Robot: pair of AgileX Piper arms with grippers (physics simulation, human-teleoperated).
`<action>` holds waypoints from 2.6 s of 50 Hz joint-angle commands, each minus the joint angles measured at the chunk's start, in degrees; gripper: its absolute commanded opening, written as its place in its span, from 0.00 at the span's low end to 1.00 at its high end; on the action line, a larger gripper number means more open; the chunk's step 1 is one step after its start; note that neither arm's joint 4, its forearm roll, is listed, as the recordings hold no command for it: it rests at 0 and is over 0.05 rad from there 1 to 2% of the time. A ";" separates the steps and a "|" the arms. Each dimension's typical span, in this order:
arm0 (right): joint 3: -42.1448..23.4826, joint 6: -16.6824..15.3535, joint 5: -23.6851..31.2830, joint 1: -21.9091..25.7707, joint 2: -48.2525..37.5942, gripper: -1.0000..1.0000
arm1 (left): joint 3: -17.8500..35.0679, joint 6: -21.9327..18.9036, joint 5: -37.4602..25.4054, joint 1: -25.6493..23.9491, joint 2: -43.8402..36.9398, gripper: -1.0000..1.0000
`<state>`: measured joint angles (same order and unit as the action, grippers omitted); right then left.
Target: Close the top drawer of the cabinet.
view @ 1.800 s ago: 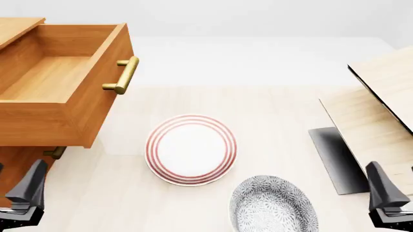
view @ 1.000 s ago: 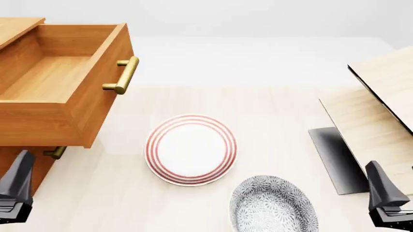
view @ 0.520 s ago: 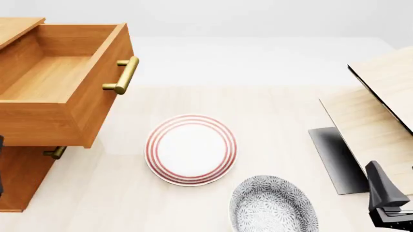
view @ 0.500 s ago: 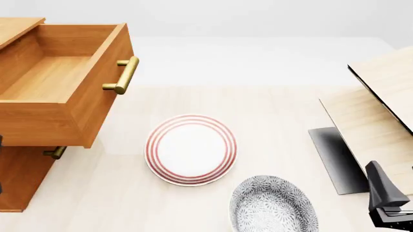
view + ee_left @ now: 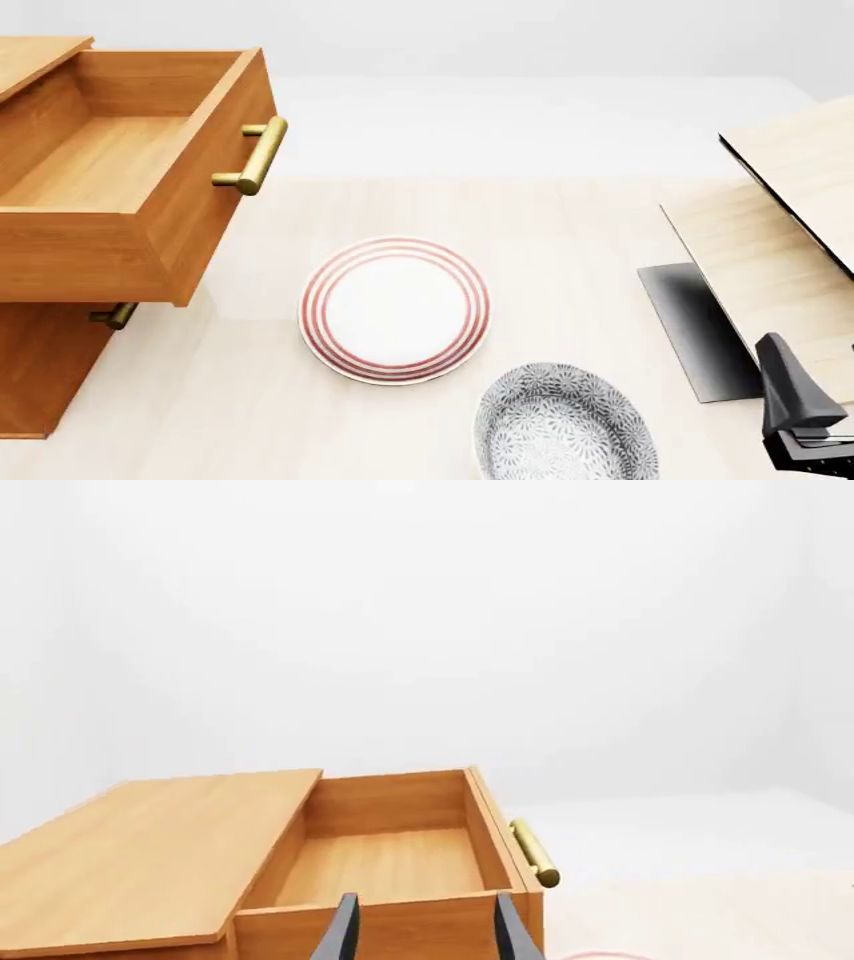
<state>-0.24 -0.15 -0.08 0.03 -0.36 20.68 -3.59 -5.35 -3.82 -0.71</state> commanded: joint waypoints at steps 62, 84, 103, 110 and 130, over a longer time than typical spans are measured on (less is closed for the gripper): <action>0.00 0.00 0.00 0.00 0.00 1.00 | 26.12 -7.63 3.61 -15.22 -36.19 1.00; 0.00 0.00 0.00 0.00 0.00 1.00 | 31.41 -9.50 4.46 -21.50 -50.07 1.00; 0.00 0.00 0.00 0.00 0.00 1.00 | 37.32 -12.39 4.18 -23.43 -59.51 1.00; 0.00 0.00 0.00 0.00 0.00 1.00 | 37.61 -13.45 4.79 -25.01 -62.85 1.00; 0.00 0.00 0.00 0.00 0.00 1.00 | 41.49 -13.16 4.05 -27.62 -70.24 1.00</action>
<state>-0.24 -0.15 -0.08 0.04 -0.35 60.43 -16.71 -0.99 -30.08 -67.56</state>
